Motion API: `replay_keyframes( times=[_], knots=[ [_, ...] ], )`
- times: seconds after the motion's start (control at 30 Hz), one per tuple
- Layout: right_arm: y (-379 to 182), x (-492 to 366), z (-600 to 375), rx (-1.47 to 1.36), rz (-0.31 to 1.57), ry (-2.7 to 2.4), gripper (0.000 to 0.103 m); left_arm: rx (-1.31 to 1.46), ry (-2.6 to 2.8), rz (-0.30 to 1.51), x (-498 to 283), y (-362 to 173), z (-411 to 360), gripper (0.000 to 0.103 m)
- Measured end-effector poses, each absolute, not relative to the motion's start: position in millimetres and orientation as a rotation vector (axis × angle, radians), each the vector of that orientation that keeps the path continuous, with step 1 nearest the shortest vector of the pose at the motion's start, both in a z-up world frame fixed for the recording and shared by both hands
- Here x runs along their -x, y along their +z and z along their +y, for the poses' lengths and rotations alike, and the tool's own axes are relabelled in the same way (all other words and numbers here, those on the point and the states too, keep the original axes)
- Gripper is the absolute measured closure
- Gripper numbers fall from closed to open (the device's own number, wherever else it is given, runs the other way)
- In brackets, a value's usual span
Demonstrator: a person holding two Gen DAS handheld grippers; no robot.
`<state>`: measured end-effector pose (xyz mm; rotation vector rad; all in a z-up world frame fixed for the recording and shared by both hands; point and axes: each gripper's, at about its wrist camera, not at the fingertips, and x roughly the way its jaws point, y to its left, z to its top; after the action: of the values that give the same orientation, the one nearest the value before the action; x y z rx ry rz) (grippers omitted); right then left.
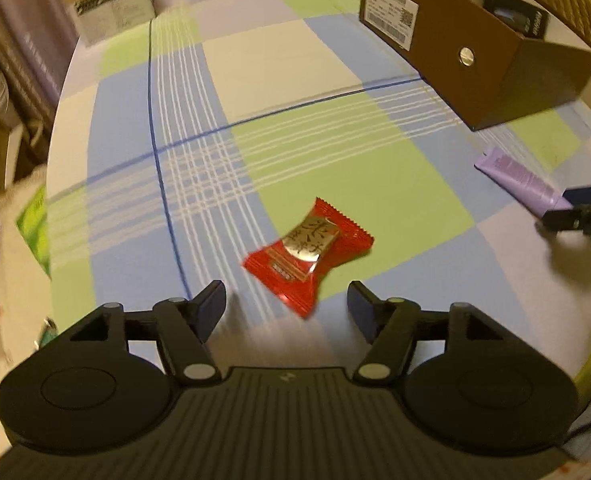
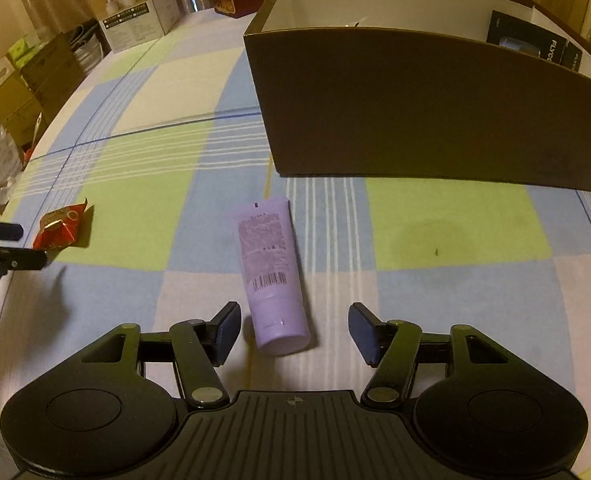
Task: Organize objects
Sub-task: 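Grasp the red candy packet with the left tool while the right holds the tube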
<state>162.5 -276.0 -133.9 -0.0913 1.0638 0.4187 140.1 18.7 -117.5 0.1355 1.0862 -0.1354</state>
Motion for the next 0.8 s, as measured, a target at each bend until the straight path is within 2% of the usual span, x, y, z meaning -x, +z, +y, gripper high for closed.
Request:
replay_keyframes(
  times=[0.3, 0.37, 0.43, 0.5, 0.8],
  knots=[
    [-131.8, -157.0, -281.7, 0.082, 1.051, 0.403, 0.044, -0.275, -0.279, 1.089, -168.9, -131.9, 2.0, 0.04],
    [-131.2, -155.4, -284.5, 0.073, 1.048, 0.394, 0.044, -0.258, -0.27, 1.1, -170.9, -134.8, 1.5, 0.047],
    [-130.6, -153.8, -288.4, 0.06, 1.048, 0.384, 0.044, -0.215, -0.247, 1.109, -171.8, -136.2, 3.6, 0.063],
    [-130.0, -153.0, -291.7, 0.049, 1.048, 0.378, 0.044, -0.157, -0.217, 1.127, -172.0, -137.7, 6.0, 0.07],
    [-132.9, -162.6, -275.5, 0.074, 1.027, 0.462, 0.043, -0.006, -0.097, 1.152, -168.9, -133.6, -3.2, 0.072]
  ],
)
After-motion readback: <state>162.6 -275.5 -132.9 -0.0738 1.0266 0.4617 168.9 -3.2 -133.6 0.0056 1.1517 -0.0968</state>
